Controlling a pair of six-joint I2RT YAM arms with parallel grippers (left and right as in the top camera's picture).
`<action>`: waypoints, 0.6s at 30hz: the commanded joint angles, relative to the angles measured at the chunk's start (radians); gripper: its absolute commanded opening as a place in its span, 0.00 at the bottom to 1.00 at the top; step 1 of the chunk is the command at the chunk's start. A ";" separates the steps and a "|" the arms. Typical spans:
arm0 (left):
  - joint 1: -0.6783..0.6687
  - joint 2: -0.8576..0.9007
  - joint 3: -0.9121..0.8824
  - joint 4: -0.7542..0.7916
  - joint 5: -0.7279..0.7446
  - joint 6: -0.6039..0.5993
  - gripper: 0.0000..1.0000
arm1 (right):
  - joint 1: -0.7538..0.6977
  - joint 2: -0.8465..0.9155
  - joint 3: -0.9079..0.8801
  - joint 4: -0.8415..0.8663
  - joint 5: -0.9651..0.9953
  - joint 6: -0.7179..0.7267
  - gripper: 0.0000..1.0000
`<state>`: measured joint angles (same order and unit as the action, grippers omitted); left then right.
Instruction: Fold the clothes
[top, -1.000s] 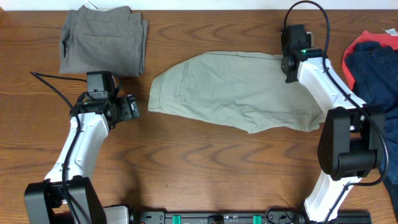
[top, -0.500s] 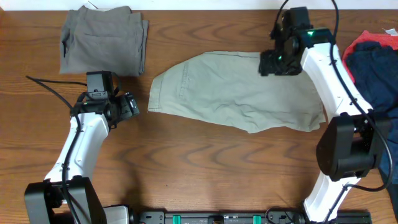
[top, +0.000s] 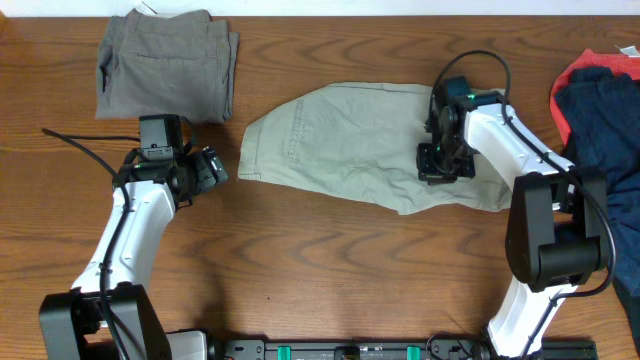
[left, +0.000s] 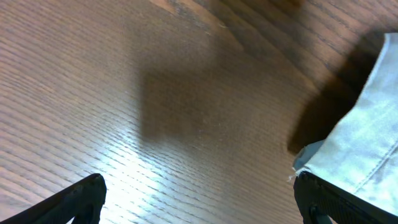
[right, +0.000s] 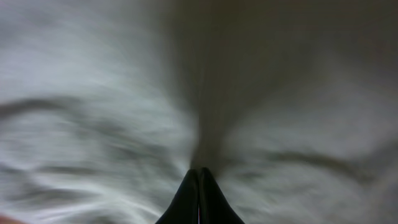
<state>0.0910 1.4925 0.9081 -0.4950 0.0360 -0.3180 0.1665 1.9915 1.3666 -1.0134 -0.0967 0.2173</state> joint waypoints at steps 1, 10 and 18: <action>0.006 0.006 -0.007 -0.005 0.017 -0.010 0.98 | -0.019 0.004 -0.035 -0.011 0.056 0.040 0.03; 0.006 0.006 -0.007 -0.006 0.017 -0.009 0.98 | -0.061 0.004 -0.239 0.094 0.124 0.098 0.01; 0.006 0.006 -0.007 -0.017 0.017 -0.009 0.98 | -0.185 0.002 -0.283 0.085 0.204 0.180 0.01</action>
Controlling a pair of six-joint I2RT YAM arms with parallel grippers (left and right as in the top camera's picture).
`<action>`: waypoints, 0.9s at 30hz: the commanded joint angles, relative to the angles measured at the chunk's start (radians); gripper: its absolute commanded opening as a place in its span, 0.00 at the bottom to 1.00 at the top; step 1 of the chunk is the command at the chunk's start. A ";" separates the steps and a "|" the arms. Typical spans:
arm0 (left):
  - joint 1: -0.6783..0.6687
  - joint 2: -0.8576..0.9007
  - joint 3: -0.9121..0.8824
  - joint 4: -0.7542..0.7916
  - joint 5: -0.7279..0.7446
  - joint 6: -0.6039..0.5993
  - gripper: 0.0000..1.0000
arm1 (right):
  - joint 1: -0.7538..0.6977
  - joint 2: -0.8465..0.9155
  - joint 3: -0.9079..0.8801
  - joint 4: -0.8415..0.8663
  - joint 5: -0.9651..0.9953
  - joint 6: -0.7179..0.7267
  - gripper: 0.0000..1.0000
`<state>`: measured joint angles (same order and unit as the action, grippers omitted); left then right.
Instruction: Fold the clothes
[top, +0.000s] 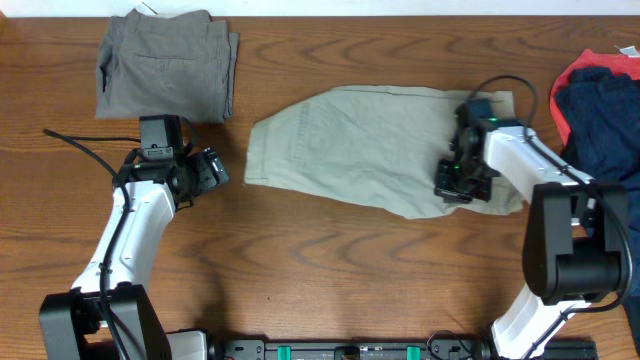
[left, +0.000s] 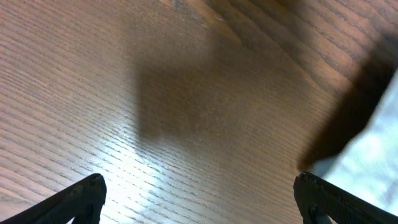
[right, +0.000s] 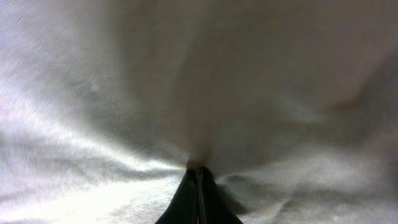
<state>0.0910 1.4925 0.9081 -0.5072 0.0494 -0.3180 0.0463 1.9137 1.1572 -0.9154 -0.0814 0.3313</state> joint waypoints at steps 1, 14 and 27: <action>0.006 0.006 -0.007 -0.005 0.003 -0.010 0.98 | -0.080 0.078 -0.073 -0.019 0.193 0.066 0.01; 0.006 0.006 -0.007 -0.007 0.076 -0.009 0.98 | -0.125 -0.248 -0.053 -0.069 0.207 0.129 0.01; -0.108 -0.011 -0.006 0.124 0.508 0.065 0.69 | -0.115 -0.475 -0.052 -0.016 0.038 0.013 0.58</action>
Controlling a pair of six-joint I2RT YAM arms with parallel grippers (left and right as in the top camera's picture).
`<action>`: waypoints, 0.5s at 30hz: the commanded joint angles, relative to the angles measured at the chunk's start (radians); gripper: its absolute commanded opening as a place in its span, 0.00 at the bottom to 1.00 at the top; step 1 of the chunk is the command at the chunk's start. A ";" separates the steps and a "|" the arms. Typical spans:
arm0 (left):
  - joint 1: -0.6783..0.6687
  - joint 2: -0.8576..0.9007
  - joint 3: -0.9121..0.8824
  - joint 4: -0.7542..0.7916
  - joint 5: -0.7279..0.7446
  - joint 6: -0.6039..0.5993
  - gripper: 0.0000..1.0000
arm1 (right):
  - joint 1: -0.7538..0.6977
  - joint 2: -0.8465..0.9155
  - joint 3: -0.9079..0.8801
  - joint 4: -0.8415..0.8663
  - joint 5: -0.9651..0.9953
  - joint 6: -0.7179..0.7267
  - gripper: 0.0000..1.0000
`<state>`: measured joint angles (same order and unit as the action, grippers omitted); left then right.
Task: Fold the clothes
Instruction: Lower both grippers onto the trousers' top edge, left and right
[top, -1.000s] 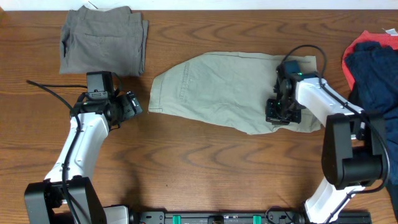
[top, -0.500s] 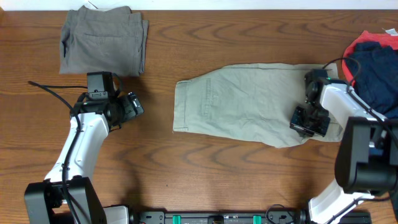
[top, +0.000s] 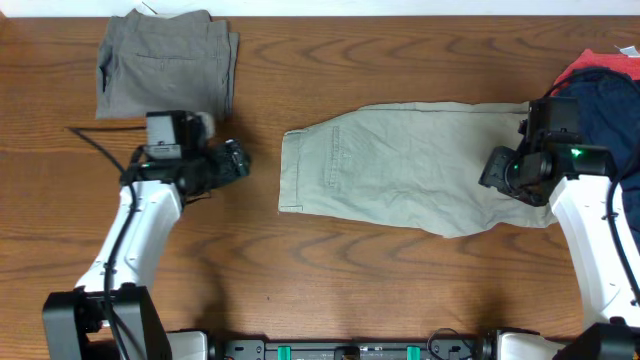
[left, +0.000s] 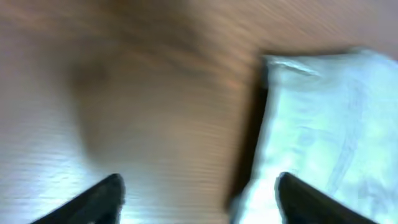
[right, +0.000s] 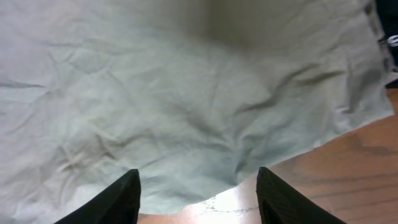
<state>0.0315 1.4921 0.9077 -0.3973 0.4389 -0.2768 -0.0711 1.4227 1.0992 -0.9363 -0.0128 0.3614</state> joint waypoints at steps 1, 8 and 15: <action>-0.075 -0.010 -0.006 0.026 0.117 0.024 0.62 | 0.004 0.022 0.006 0.008 -0.040 -0.019 0.55; -0.226 -0.009 -0.006 0.154 0.017 -0.050 0.06 | 0.030 0.072 0.006 0.050 -0.129 -0.018 0.06; -0.310 0.026 -0.006 0.262 -0.050 -0.088 0.06 | 0.109 0.139 0.006 0.081 -0.145 -0.018 0.01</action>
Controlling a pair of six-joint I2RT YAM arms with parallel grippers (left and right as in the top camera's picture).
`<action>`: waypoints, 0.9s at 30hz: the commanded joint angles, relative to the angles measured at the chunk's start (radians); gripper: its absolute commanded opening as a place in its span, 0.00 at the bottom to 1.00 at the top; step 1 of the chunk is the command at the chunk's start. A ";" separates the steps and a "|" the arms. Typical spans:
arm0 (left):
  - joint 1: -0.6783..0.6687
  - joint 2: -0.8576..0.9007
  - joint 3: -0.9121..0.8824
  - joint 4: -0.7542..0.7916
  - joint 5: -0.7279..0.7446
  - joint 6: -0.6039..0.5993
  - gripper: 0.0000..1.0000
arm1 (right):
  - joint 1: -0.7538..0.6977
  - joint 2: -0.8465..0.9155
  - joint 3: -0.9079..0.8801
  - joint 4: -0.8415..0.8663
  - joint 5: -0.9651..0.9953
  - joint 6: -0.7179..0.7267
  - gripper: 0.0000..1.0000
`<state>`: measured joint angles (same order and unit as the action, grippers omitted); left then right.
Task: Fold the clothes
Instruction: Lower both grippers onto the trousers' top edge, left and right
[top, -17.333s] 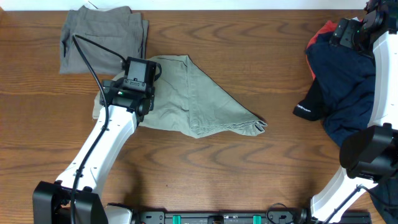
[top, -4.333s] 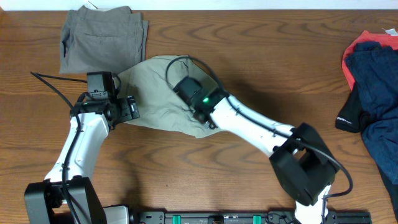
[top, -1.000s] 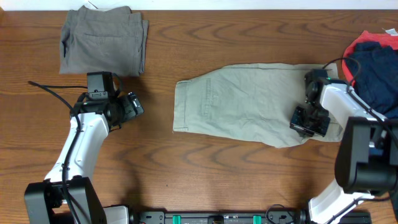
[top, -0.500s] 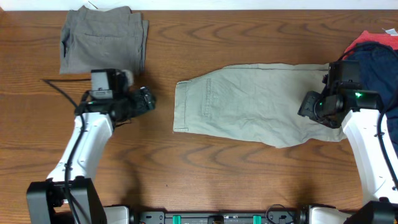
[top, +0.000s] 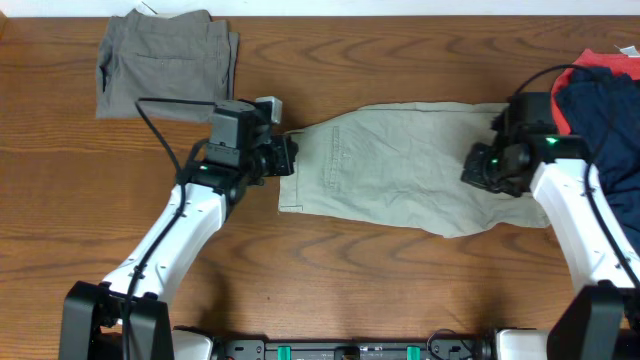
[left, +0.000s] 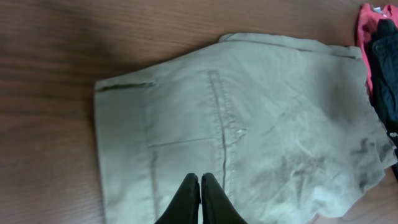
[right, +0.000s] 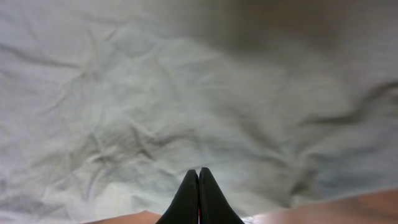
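Observation:
Pale khaki shorts (top: 410, 165) lie spread flat right of the table's middle, waistband to the left, back pocket seam (left: 221, 118) showing. My left gripper (top: 287, 158) is shut at the waistband edge; in the left wrist view my left gripper (left: 200, 178) hangs over the cloth with nothing between its fingers. My right gripper (top: 476, 170) is shut over the leg end; in its own view my right gripper (right: 199, 172) is above wrinkled cloth near the hem, holding nothing.
Folded grey shorts (top: 165, 62) sit at the back left corner. A heap of navy and red clothes (top: 598, 95) lies at the right edge, touching the right arm's side. Bare wood table (top: 330, 290) runs along the front.
My left gripper moved right from the bare wood to the waistband edge and shut. My right gripper shut and shifted a little left over the leg end. The shorts lie as before.
First the shorts lay slanted at the middle with my right gripper shut on their right part and my left open on the wood. Then they sat further right, still held. Then they lay flat, released. Now both grippers are shut above them.

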<state>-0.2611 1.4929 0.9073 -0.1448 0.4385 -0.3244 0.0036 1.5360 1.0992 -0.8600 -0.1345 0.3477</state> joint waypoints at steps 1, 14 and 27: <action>-0.025 0.038 -0.006 0.013 -0.068 -0.054 0.06 | 0.048 0.037 0.006 0.009 -0.024 -0.004 0.01; -0.030 0.233 -0.006 0.103 -0.119 -0.055 0.06 | 0.142 0.164 0.006 0.079 -0.021 0.023 0.01; -0.030 0.382 -0.006 0.121 -0.164 -0.056 0.06 | 0.142 0.303 0.006 0.109 -0.031 0.034 0.01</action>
<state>-0.2916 1.8275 0.9073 -0.0277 0.2958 -0.3706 0.1398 1.8053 1.0992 -0.7574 -0.1581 0.3607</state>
